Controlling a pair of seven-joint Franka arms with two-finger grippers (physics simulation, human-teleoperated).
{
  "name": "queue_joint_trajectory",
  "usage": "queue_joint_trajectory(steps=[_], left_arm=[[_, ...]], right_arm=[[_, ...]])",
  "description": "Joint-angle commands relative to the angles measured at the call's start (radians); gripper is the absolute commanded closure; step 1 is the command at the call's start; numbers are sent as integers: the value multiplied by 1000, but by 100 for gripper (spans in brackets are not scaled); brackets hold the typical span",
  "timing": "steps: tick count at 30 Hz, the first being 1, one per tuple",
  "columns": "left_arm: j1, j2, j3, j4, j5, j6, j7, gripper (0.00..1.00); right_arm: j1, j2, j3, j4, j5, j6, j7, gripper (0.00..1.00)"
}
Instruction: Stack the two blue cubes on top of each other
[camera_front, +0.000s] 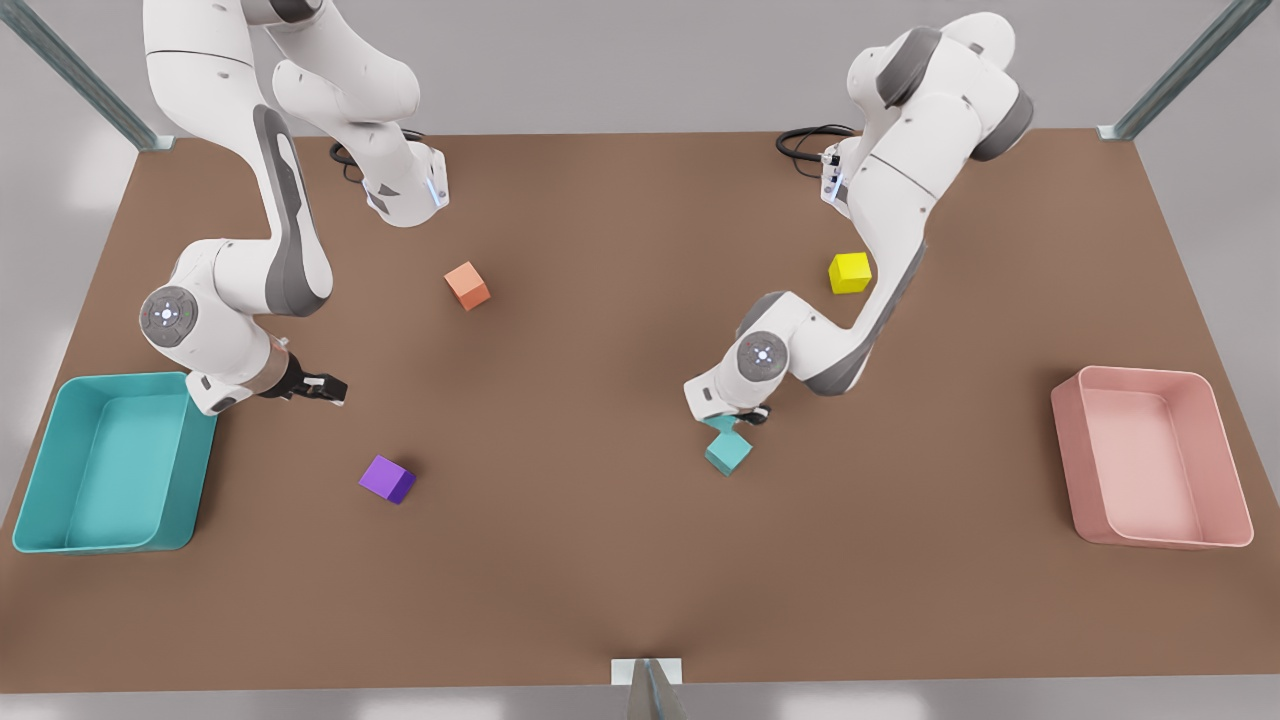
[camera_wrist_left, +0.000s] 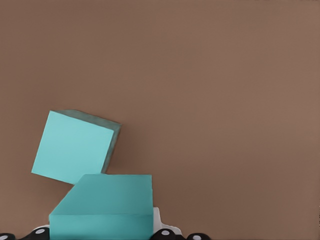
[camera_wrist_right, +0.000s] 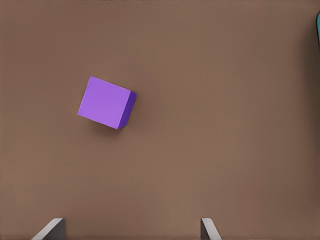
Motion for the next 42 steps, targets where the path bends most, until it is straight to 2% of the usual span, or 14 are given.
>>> queue_joint_trajectory(steps=[1,9,37,38,39,42], left_arm=[[-5,18,1,20,15,25,-576,40],[3,46,29,49,105,24,-576,40],[30,93,30,159,114,13,-450,41],[32,93,30,159,117,13,-449,38],[36,93,30,158,114,13,-424,2],[35,93,30,158,116,13,-427,0]], right_arm=[[0,-1,0,0,1,1,-27,0],[0,-8,5,0,1,-10,-27,0],[1,-34,26,10,0,-33,-27,0],[1,-36,29,10,0,-34,-26,0],[1,-36,29,8,0,-34,-24,0],[1,-36,35,8,0,-34,-23,0]])
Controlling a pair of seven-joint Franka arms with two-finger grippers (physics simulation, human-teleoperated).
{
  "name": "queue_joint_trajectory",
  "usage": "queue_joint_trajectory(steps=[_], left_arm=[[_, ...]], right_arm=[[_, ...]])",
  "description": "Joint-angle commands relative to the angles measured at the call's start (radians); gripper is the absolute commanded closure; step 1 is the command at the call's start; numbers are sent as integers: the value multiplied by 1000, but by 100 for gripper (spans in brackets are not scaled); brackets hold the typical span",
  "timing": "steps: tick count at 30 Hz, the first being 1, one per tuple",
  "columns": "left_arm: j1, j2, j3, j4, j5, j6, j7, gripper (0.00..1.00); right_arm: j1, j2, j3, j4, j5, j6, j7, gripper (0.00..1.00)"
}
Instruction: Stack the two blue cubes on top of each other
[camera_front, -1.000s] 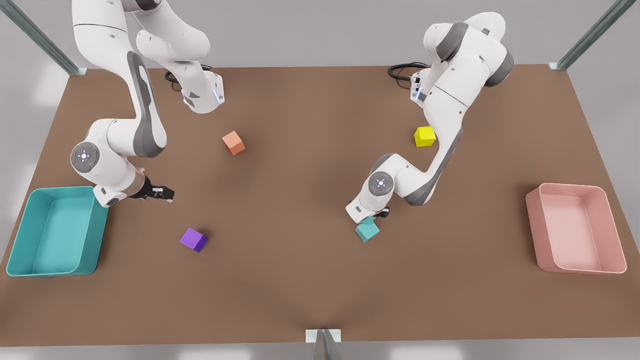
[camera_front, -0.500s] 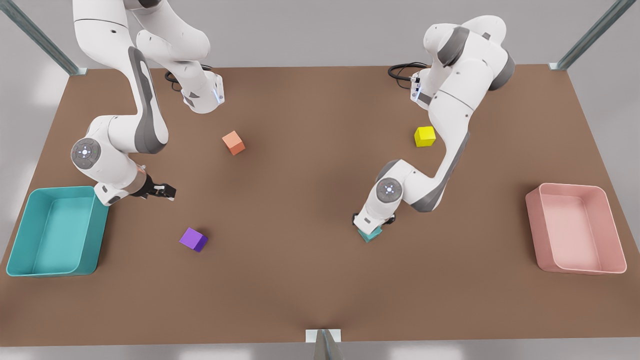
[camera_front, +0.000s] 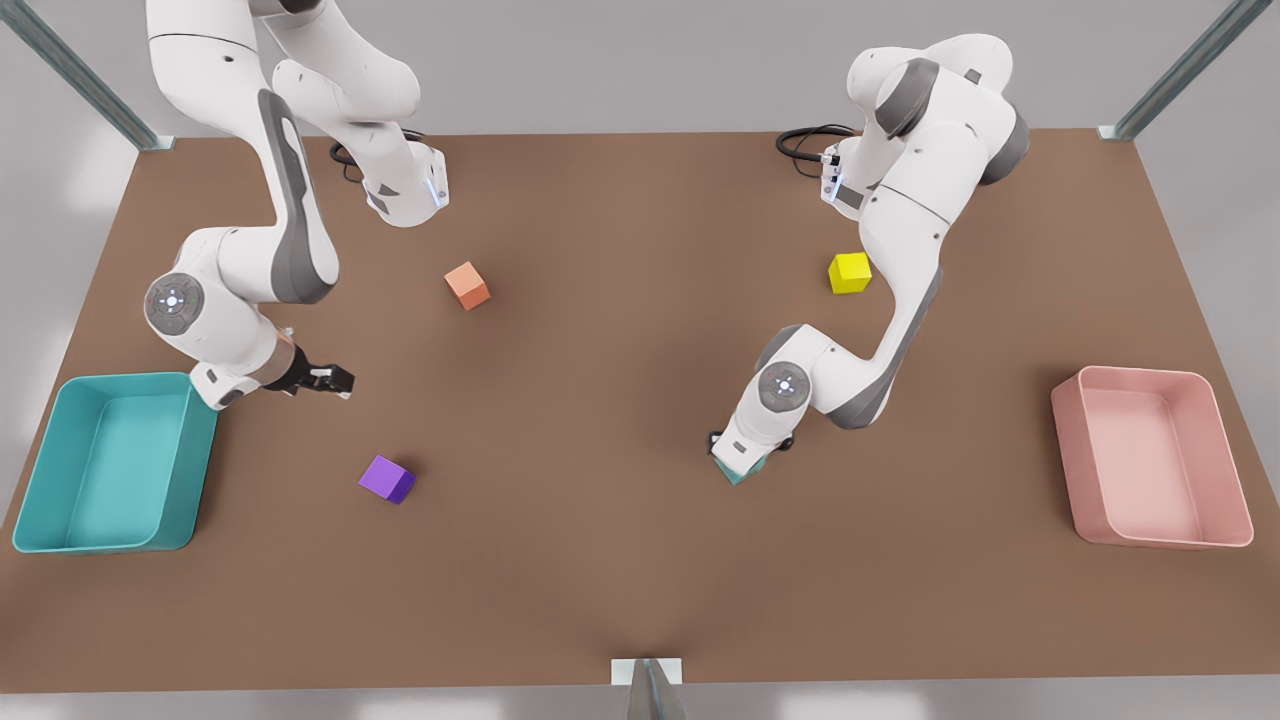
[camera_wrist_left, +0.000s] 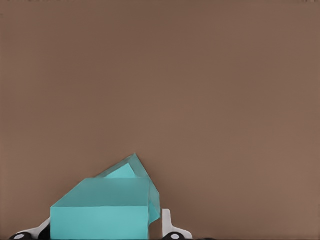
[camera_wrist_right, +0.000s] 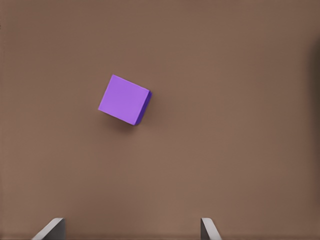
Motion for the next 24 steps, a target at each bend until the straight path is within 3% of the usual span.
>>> queue_joint_trajectory(steps=[1,8,12,15,19,20,21,22,23,24], left_arm=[[0,-2,0,0,2,-2,22,0],[0,-27,-2,57,8,-119,16,0],[11,-88,-6,226,-1,-363,26,0],[129,-175,-22,335,-63,-716,310,0],[302,-286,-36,329,-121,-757,476,0],[330,-307,-14,324,-138,-765,618,0],[203,-382,202,300,-269,-791,686,0],[123,-534,334,91,-348,-664,688,0],[101,-631,342,-47,-349,-576,677,0],[91,-605,345,-9,-345,-596,681,0]], right_arm=[[-1,-1,2,0,1,-2,-3,0],[-1,-1,2,0,1,-2,-3,0],[-1,-7,2,0,1,-9,-3,0],[-1,-5,2,0,1,-7,-3,0],[-1,-4,2,0,1,-7,-1,0],[-1,-4,2,0,1,-7,-1,0],[-1,-4,2,0,1,-7,-1,0],[-1,-4,2,0,1,-7,-3,0],[-1,-4,2,0,1,-7,-1,0],[-1,-5,3,0,1,-9,-1,0]])
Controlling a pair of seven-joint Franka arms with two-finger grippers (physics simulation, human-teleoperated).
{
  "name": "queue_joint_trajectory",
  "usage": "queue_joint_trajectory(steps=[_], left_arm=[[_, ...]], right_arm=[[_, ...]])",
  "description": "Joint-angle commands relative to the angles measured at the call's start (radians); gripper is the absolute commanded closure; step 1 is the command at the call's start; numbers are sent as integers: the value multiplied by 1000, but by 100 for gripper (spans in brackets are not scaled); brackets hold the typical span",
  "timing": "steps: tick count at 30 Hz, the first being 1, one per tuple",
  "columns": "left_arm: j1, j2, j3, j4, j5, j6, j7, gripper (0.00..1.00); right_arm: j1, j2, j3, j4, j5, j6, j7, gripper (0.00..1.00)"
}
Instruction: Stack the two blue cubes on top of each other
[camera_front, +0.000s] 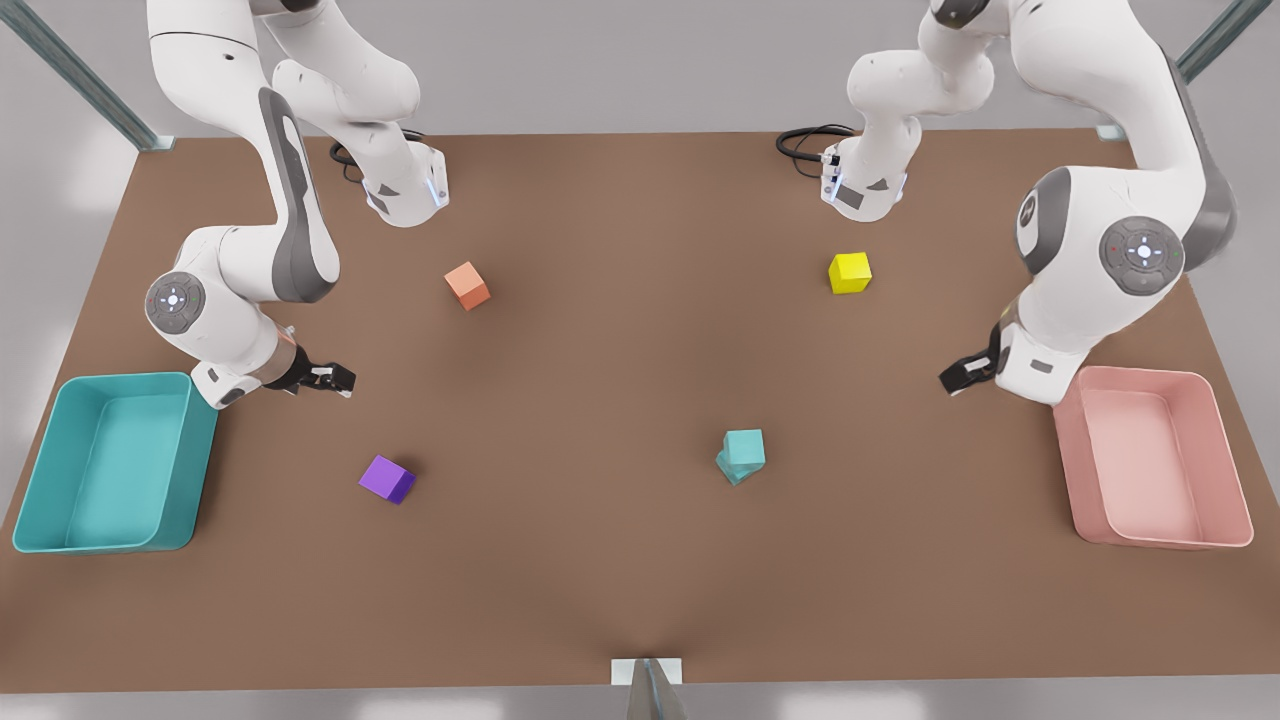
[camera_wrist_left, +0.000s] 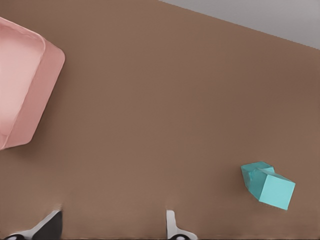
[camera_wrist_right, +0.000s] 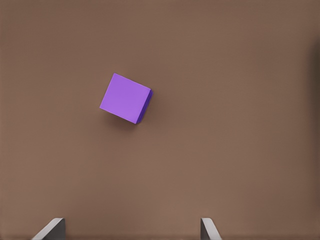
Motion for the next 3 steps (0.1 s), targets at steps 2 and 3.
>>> queue_joint_trajectory(steps=[2,3], left_arm=[[-10,-15,27,0,-78,-15,425,0],[-10,-10,28,11,-81,-22,425,0]], right_arm=[[1,0,9,-2,1,1,-2,0],[1,1,9,-4,1,2,-2,0]])
